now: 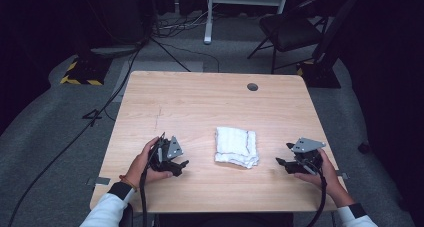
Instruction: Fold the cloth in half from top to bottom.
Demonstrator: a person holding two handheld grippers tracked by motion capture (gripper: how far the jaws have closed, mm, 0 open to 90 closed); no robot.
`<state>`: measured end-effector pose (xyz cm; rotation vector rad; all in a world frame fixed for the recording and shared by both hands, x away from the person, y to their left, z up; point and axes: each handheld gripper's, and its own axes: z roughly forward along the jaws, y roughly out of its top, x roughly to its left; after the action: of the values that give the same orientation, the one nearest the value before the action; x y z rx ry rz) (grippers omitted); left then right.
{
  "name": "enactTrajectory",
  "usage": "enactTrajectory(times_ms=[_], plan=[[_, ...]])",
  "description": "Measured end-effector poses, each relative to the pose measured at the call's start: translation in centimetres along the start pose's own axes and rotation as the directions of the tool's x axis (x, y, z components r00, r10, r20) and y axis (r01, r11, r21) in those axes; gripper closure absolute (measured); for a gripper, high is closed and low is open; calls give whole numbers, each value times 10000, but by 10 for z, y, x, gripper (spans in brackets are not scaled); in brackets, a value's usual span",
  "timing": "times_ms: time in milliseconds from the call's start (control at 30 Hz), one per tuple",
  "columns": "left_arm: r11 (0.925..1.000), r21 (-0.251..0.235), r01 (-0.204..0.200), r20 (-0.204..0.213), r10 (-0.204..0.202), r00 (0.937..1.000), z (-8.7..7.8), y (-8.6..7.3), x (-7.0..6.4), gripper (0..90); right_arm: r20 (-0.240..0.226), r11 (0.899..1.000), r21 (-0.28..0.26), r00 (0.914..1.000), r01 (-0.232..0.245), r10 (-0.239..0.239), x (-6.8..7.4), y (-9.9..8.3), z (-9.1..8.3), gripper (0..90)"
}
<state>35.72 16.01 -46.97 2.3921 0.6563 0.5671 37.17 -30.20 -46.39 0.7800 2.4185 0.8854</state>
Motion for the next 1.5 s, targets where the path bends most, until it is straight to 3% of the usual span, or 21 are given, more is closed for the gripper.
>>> enactTrajectory(times_ms=[433, 533, 733, 967, 1133, 1300, 1400, 1500], plan=[[9988, 414, 244, -392, -227, 9990, -8, -27, 1, 198, 416, 9970, 276, 9966, -722, 711, -13, -35, -13, 306], [9974, 366, 620, -214, -612, 9979, -11, -33, 4, 196, 483, 9951, 201, 9942, -971, 961, -16, -43, -17, 296], [9928, 280, 1166, -122, -1163, 9931, -17, -45, 12, 194, 705, 9901, 79, 9877, -1405, 1396, -21, -55, -27, 261], [9904, 553, 1266, -289, -1252, 9917, -19, -60, 16, 192, 874, 9796, -7, 9758, -2011, 2004, -25, -72, -34, 252], [9757, 197, 2181, 210, -2185, 9756, -24, -79, 23, 192, 920, 9676, -40, 9634, -2526, 2519, -28, -88, -37, 250], [9494, -137, 3137, 558, -3125, 9483, -28, -95, 28, 187, 801, 9496, -249, 9462, -3124, 3134, -31, -102, -39, 242], [9497, -245, 3121, 544, -3104, 9490, -28, -97, 28, 188, 859, 9382, -381, 9342, -3441, 3462, -31, -105, -39, 234], [9499, -214, 3119, 532, -3104, 9491, -28, -97, 28, 187, 783, 9341, -400, 9308, -3548, 3570, -32, -105, -38, 230]])
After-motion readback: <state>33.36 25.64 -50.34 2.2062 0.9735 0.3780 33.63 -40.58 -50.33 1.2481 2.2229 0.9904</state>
